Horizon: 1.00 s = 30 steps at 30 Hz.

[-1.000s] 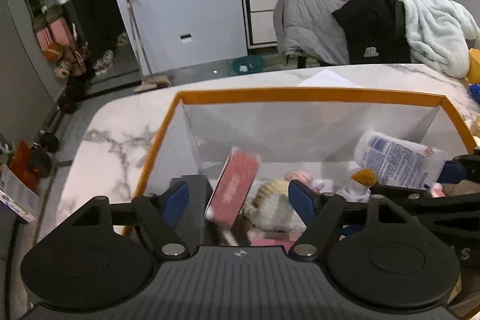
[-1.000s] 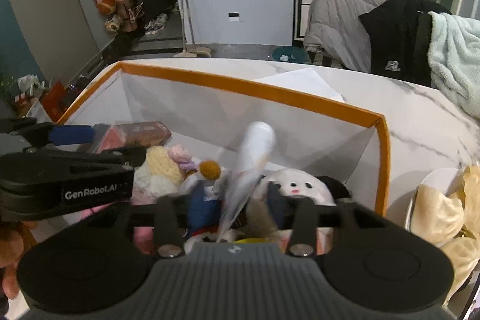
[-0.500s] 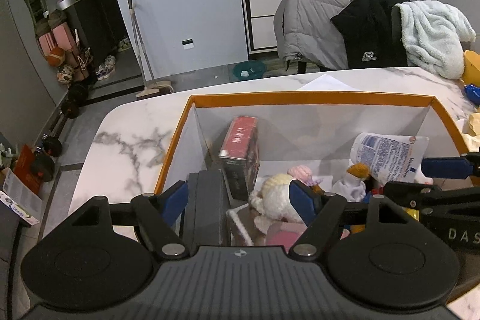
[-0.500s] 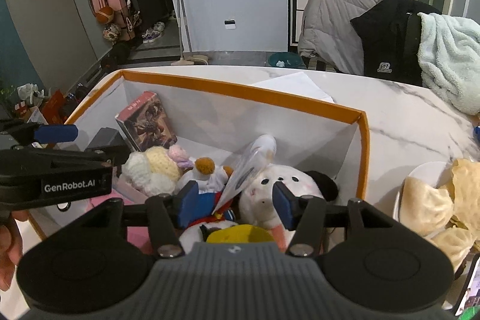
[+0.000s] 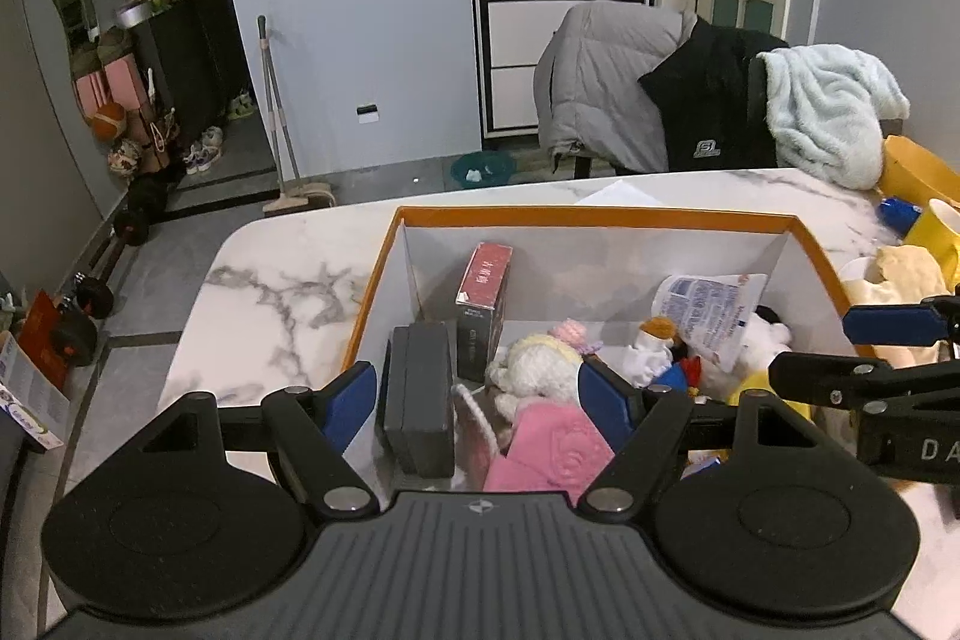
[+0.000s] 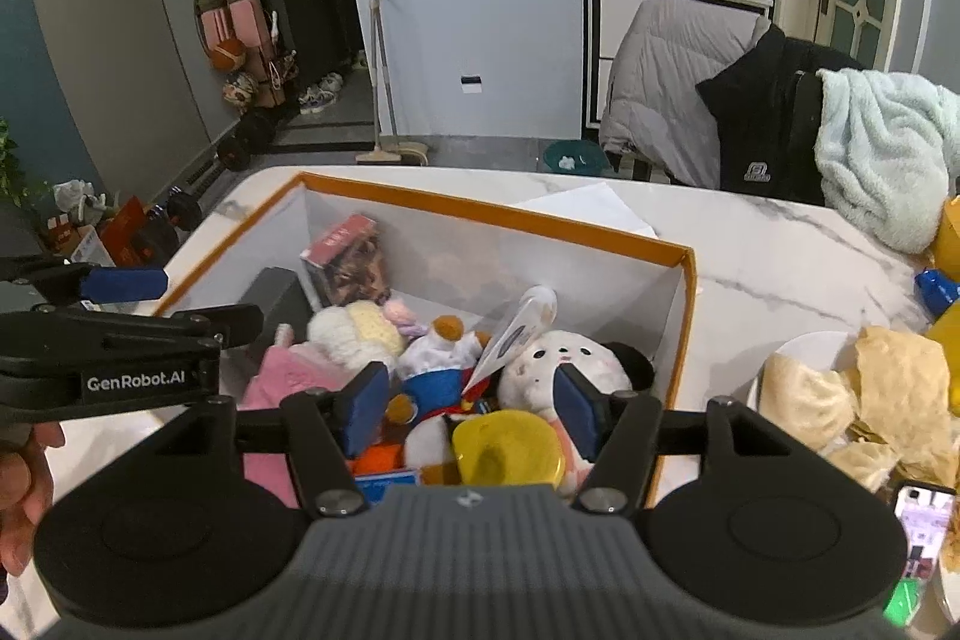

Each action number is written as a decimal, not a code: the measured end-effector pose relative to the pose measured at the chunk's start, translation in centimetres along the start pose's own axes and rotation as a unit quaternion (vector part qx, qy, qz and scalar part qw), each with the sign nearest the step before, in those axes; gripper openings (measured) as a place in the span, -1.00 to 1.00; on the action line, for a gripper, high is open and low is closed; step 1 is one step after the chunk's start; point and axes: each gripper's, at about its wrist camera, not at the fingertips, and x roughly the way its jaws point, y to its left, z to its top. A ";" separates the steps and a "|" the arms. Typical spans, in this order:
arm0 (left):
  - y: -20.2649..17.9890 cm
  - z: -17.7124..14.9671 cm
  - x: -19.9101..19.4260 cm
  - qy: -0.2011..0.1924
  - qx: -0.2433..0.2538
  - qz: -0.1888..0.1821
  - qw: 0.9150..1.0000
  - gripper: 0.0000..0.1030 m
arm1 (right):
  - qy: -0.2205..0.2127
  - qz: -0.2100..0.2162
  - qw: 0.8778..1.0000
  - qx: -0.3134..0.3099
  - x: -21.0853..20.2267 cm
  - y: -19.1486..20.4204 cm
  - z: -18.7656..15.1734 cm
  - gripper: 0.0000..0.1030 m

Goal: Organize objects

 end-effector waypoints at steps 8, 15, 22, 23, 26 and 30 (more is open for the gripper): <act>0.7 -0.8 -3.4 -0.014 -0.013 -0.006 1.000 0.72 | -0.015 0.001 1.000 -0.007 -4.2 1.2 -1.3 0.39; 1.0 -2.8 -6.6 -0.014 -0.042 -0.001 0.999 0.88 | -0.028 -0.004 0.999 -0.015 -7.6 3.0 -2.9 0.57; -0.1 -6.3 -9.9 -0.032 -0.016 0.023 0.999 0.94 | -0.044 -0.022 0.999 -0.014 -11.2 4.1 -5.4 0.79; -0.1 -6.7 -10.3 -0.032 -0.020 0.021 0.999 0.94 | -0.046 -0.025 0.999 -0.012 -11.6 4.1 -5.7 0.82; -0.9 -7.6 -11.3 -0.030 -0.003 0.032 0.999 0.94 | -0.054 -0.030 0.998 -0.003 -13.1 3.9 -6.8 0.86; -2.7 -9.1 -13.1 -0.044 0.031 0.041 0.998 0.94 | -0.067 -0.036 0.997 0.006 -15.0 3.7 -8.0 0.91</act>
